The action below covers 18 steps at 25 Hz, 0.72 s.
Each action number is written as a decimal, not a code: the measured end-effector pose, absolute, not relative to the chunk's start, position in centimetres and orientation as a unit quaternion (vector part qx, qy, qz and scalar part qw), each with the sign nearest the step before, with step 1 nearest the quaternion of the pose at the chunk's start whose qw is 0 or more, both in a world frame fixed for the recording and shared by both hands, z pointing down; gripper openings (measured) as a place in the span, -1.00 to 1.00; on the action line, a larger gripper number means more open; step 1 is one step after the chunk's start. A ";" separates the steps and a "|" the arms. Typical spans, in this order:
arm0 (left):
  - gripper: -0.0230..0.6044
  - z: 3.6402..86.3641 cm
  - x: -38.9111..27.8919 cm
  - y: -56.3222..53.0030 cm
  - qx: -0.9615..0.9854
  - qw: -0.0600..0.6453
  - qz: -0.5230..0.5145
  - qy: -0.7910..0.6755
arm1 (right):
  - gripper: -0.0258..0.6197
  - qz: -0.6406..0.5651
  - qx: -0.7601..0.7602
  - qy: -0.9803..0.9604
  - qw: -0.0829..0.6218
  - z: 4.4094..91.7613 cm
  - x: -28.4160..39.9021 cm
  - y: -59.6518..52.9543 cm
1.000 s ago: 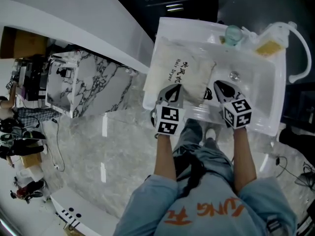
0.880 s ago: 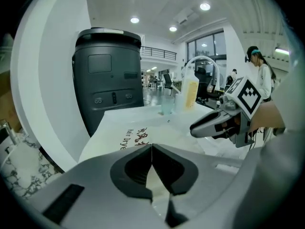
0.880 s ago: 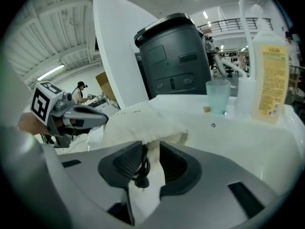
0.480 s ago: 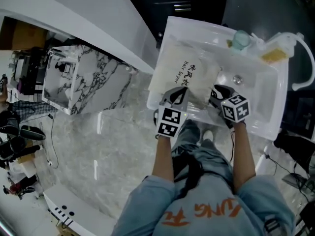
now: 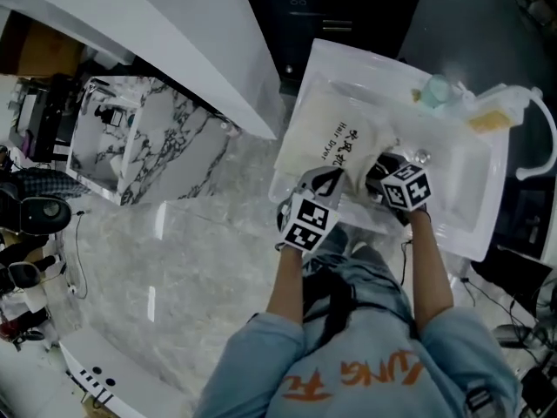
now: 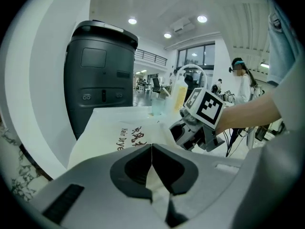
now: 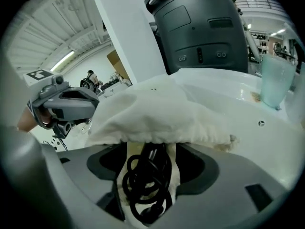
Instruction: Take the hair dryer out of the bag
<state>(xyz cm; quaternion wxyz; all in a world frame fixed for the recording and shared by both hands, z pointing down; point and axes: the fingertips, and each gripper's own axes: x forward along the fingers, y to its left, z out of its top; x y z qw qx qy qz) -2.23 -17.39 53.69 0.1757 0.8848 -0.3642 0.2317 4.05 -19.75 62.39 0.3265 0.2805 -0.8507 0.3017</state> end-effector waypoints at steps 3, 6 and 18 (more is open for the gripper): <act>-0.91 53.7 -2.3 -17.4 0.891 0.177 0.225 -0.351 | 0.08 0.297 0.282 -0.841 0.354 63.2 3.7 -20.1; -0.91 53.9 -2.4 -17.4 0.896 0.173 0.225 -0.340 | 0.08 0.299 0.281 -0.835 0.368 63.5 3.2 -20.3; -0.91 54.3 -7.3 -16.7 0.899 0.159 0.247 -0.326 | 0.00 0.327 0.287 -0.800 0.414 64.7 2.4 -20.7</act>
